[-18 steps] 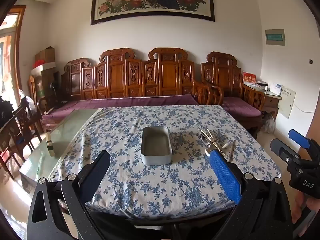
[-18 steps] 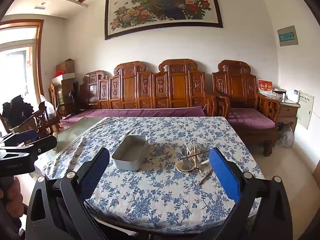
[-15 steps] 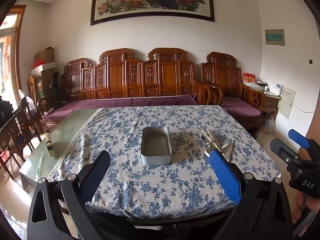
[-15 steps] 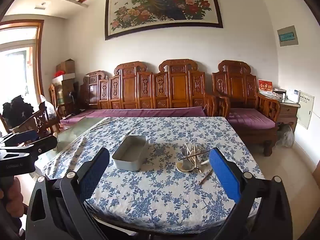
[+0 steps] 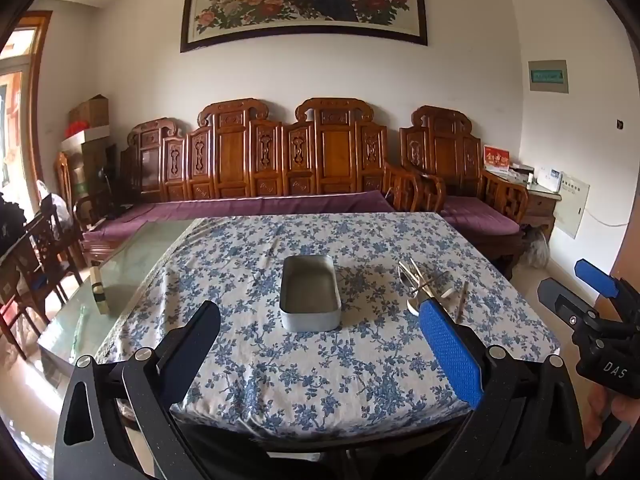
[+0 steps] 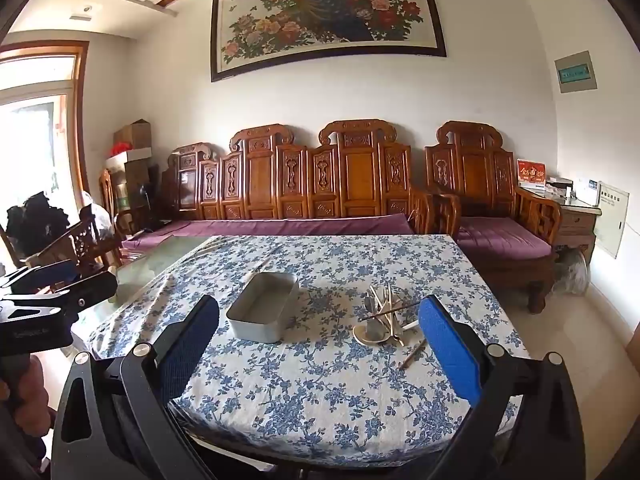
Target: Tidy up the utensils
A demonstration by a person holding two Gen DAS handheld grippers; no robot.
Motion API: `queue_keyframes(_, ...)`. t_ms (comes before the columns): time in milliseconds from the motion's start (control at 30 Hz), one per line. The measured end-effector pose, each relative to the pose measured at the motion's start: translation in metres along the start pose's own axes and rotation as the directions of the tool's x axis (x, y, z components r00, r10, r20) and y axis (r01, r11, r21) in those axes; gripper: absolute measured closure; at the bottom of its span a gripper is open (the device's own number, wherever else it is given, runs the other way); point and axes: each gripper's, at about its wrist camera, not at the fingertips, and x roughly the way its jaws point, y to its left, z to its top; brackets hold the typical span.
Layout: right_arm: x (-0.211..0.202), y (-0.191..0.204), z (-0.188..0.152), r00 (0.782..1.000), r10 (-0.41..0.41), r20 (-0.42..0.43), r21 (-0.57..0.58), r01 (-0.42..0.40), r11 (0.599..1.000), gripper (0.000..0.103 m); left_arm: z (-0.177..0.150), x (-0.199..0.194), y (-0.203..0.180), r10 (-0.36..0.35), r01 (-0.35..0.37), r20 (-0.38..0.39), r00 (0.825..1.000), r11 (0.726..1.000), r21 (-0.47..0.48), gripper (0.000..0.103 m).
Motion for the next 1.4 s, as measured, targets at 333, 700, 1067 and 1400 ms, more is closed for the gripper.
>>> queue_keyframes(333, 0.0, 0.0, 0.0, 1.0, 0.0, 0.0, 0.0, 0.0, 1.0, 0.003, 0.006, -0.001, -0.011, -0.003, 0.003, 0.003, 1.0, 1.0, 0.001, 0.006)
queue_keyframes(700, -0.001, 0.001, 0.0, 1.0, 0.0, 0.002, 0.001, 0.0, 1.0, 0.003, 0.015, 0.002, -0.02, -0.002, 0.002, 0.004, 1.0, 1.0, 0.002, 0.007)
queue_keyframes(1067, -0.001, 0.001, 0.001, 1.0, 0.0, 0.002, 0.001, 0.0, 1.0, 0.003, 0.008, -0.007, -0.011, -0.003, 0.003, 0.008, 1.0, 1.0, 0.0, 0.007)
queue_keyframes(1400, -0.002, 0.006, 0.001, 1.0, -0.001, -0.001, 0.001, 0.001, 1.0, 0.003, 0.014, -0.009, -0.015, -0.002, 0.002, 0.007, 1.0, 1.0, 0.0, 0.007)
